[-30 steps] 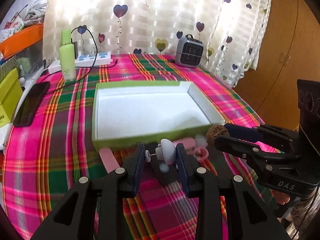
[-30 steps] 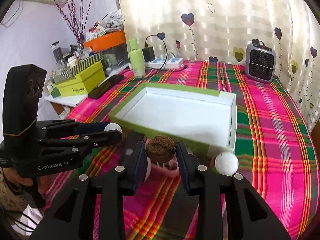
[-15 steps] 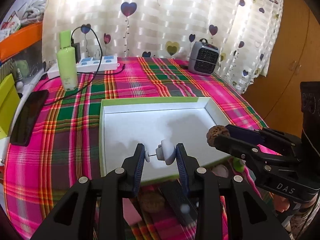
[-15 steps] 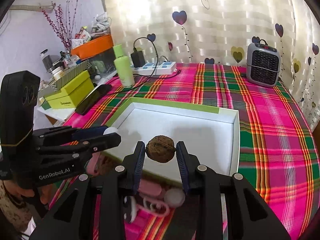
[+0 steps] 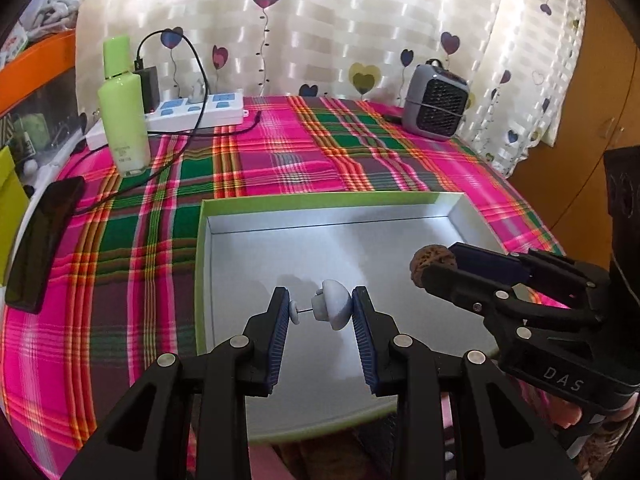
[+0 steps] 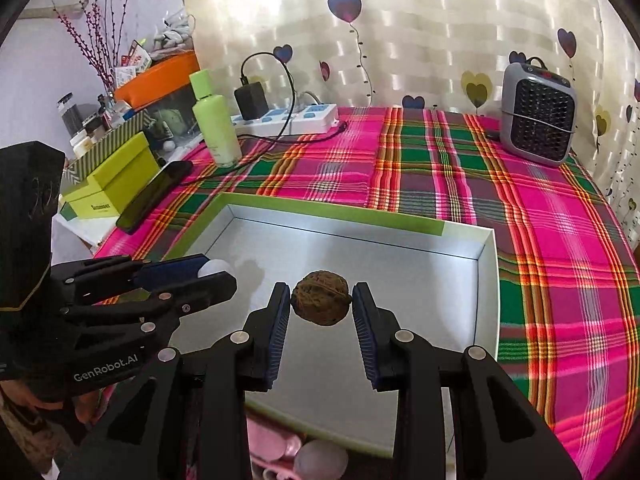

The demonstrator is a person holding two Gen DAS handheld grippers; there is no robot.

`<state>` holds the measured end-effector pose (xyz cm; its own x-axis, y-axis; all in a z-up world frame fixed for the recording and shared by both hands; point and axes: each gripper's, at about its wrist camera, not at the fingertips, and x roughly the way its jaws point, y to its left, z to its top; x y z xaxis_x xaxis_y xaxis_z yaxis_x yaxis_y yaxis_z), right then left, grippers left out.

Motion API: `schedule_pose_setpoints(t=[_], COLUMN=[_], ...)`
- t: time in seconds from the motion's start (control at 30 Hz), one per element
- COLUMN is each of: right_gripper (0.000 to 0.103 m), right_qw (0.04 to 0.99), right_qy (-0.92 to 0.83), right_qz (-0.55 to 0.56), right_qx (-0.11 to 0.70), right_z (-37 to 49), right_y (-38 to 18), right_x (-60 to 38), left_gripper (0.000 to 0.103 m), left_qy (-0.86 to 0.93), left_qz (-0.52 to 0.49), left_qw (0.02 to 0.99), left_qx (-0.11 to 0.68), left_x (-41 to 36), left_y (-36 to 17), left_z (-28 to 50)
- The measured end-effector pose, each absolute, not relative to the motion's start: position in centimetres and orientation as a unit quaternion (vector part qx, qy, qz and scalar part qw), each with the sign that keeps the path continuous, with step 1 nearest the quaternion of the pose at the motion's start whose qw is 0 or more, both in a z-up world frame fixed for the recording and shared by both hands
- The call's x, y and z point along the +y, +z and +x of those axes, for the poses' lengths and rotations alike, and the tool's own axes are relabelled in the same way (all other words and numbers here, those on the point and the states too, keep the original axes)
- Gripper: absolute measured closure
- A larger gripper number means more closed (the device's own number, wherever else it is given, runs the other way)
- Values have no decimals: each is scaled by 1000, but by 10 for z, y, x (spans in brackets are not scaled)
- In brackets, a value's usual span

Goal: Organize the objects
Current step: 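Carry the walnut into the white tray with the right tool while the left tool drops the knob there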

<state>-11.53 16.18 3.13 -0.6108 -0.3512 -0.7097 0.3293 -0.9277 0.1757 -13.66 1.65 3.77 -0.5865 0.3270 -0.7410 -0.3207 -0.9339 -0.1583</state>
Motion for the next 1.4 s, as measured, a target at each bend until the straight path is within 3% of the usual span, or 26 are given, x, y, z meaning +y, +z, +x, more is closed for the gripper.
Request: schedule_pose_setpoints(t=[0.77, 0.83, 0.9, 1.03, 1.4], right_gripper=[69, 69, 69, 68, 49], right_qw=[172, 171, 170, 169, 168], right_qy=[-891, -891, -891, -889, -896], right_qz=[420, 421, 422, 426, 408], right_qx=[5, 4, 2, -13, -42], right_z=[-139, -139, -139, -140, -127], right_y=[13, 13, 13, 12, 25], right_x=[157, 157, 158, 162, 173], left_gripper=[72, 69, 58, 53, 39], left_qy=[887, 887, 888, 888, 890], left_qz=[-435, -435, -433, -433, -431], left_qw=[153, 151, 152, 153, 149], left_qx=[19, 22, 26, 30, 17], left_x=[25, 26, 27, 29, 23], left_y=[22, 22, 22, 22, 28], left_z=[-158, -158, -157, -155, -142])
